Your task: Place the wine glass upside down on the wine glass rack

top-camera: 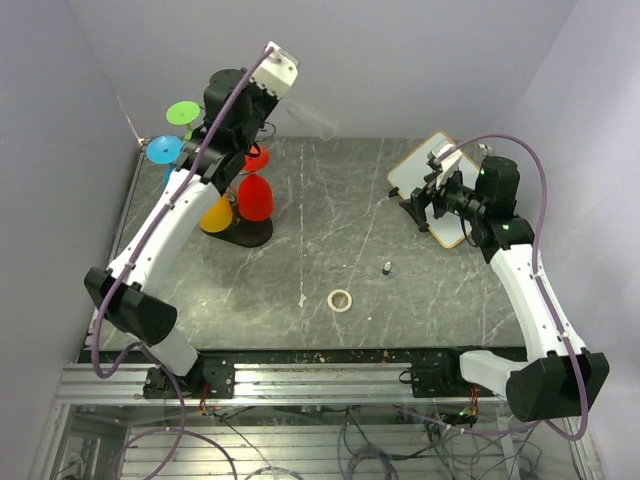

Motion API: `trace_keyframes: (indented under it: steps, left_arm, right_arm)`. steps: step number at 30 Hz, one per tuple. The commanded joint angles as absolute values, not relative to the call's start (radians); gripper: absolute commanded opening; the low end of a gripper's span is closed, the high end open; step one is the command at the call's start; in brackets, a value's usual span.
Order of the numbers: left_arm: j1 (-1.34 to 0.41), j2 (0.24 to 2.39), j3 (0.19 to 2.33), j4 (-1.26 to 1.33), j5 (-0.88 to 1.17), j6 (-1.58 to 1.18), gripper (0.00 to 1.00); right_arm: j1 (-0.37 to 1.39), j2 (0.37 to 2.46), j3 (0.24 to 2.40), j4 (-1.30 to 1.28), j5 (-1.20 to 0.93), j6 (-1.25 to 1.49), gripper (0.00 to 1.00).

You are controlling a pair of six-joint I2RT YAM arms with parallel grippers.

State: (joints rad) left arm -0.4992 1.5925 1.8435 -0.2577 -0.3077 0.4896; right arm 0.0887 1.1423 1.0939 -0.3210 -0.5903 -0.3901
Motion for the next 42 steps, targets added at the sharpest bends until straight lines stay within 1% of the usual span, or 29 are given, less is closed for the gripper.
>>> trace_keyframes:
  steps: [1,15,29,42]
  left_arm:
    - [-0.507,1.634,1.889,-0.224,-0.33,0.606,0.07]
    - [-0.508,1.679,1.819,-0.233,-0.369,0.775,0.07]
    - [-0.506,1.657,1.768,-0.286,-0.422,0.846,0.07]
    - [-0.506,1.624,1.753,-0.353,-0.439,0.858,0.07]
  right_arm:
    - [0.102,1.14,1.072,-0.287,-0.61,-0.394,0.83]
    - [0.134,1.15,1.06,-0.291,-0.603,-0.403,0.83]
    - [0.137,1.154,1.056,-0.296,-0.601,-0.415,0.83]
    - [0.138,1.159,1.05,-0.294,-0.6,-0.425,0.84]
